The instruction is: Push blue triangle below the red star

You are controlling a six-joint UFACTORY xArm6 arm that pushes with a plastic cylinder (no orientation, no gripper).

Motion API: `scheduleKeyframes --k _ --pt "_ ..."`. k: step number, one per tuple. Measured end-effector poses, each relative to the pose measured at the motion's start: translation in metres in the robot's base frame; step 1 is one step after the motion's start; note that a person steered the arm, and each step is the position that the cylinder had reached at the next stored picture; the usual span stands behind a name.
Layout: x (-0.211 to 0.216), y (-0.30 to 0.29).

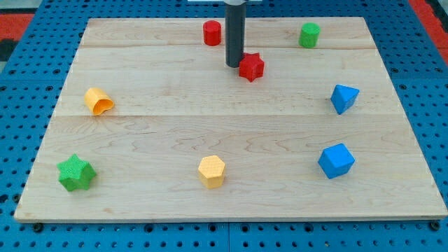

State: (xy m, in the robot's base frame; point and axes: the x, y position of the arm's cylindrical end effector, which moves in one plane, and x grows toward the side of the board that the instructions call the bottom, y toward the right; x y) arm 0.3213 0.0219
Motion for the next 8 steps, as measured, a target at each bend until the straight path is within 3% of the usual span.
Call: scheduleKeyframes --k 2,3,4,6,8 --pt "0.001 0.021" --pt "0.001 0.0" --pt "0.055 0.0" --pt "0.055 0.025" --pt "0.05 0.153"
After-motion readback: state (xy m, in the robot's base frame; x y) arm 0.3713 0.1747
